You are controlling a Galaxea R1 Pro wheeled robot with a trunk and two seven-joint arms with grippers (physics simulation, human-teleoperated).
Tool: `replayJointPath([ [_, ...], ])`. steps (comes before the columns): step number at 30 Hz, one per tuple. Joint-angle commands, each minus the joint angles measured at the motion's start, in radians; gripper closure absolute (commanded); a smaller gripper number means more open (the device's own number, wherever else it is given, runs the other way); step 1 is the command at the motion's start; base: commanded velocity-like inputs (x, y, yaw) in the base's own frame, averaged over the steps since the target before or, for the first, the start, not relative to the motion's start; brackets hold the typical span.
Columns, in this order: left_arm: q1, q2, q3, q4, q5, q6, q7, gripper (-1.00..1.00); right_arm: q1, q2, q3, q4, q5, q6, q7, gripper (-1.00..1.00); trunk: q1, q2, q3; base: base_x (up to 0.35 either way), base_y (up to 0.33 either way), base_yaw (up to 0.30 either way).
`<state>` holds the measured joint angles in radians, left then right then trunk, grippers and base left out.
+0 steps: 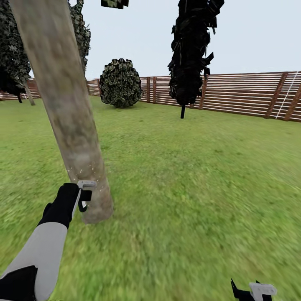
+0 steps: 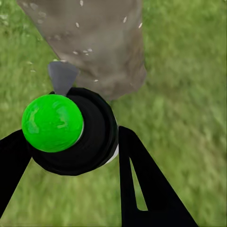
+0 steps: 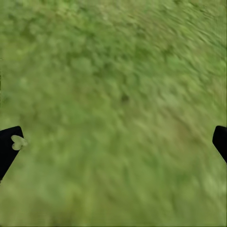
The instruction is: In the garden, pick up the pesticide atomizer on the floor and spray pesticide onto both trees until each tree trunk is fully covered.
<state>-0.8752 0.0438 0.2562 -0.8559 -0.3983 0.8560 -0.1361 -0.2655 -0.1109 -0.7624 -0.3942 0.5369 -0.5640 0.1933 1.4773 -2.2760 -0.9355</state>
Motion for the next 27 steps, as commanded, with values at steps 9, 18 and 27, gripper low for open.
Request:
replayJointPath([
  [9,0.030,0.015,0.002,0.016,-0.005,-0.003,0.000,1.00,0.000,0.000,0.000,0.000,0.000,0.000,0.000,-1.00,0.000,0.000,0.000,0.148,-0.249,0.275],
  [18,0.092,0.021,0.003,0.019,-0.042,-0.005,-0.002,1.00,0.000,-0.001,0.000,-0.001,0.000,0.000,0.000,-1.00,0.000,0.000,0.000,0.179,-0.237,0.052],
  [27,0.239,0.022,0.012,0.037,-0.073,-0.088,0.005,1.00,0.000,0.000,0.000,0.000,0.000,0.000,0.001,-1.00,0.000,0.000,0.000,0.183,-0.230,0.064],
])
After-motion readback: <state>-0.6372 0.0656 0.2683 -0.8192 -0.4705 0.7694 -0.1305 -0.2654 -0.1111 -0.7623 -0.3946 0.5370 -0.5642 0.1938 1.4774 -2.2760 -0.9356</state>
